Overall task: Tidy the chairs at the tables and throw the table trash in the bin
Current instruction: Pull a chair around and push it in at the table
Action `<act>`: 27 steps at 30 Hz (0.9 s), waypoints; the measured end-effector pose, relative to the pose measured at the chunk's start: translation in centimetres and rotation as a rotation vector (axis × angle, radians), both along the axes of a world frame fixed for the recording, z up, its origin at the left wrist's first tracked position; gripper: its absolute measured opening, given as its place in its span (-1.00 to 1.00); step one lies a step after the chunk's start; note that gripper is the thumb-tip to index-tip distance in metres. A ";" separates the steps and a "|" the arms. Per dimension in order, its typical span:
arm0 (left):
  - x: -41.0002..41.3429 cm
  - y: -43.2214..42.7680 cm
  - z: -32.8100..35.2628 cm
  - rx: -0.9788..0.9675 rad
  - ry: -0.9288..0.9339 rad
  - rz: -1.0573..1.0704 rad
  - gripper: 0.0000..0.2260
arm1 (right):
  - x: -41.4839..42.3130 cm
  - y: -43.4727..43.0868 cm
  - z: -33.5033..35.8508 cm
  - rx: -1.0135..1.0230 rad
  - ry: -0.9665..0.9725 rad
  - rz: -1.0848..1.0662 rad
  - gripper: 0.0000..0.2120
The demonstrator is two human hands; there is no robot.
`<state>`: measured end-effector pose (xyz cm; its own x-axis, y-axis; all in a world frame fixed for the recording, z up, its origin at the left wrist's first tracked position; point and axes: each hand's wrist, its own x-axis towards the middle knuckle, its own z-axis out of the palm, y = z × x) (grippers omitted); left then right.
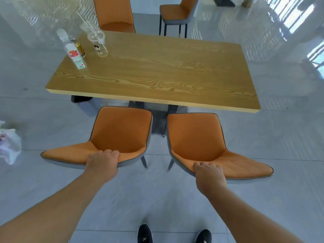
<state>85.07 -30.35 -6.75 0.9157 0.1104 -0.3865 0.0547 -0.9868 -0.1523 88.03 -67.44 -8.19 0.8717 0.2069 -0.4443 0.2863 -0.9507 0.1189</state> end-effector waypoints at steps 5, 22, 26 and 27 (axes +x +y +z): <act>-0.2 0.8 -1.2 -0.089 -0.092 -0.123 -0.86 | 0.2 0.0 -0.5 -0.018 -0.041 0.067 -0.81; 1.9 -3.0 0.1 -0.221 0.079 -0.198 -0.62 | 1.1 8.2 0.7 0.144 0.202 0.250 -0.64; 5.5 -6.1 5.8 -0.366 -0.051 -0.051 -0.27 | 3.1 5.1 6.2 0.378 -0.030 -0.033 -0.32; 6.7 -7.4 7.9 -0.379 -0.105 -0.065 -0.25 | 4.0 3.7 8.4 0.433 -0.126 -0.077 -0.28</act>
<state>91.80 -37.73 1.14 0.9528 -0.0817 -0.2923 -0.0142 -0.9740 0.2260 92.02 -63.71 0.19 0.9336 0.2829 -0.2201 0.2218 -0.9384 -0.2649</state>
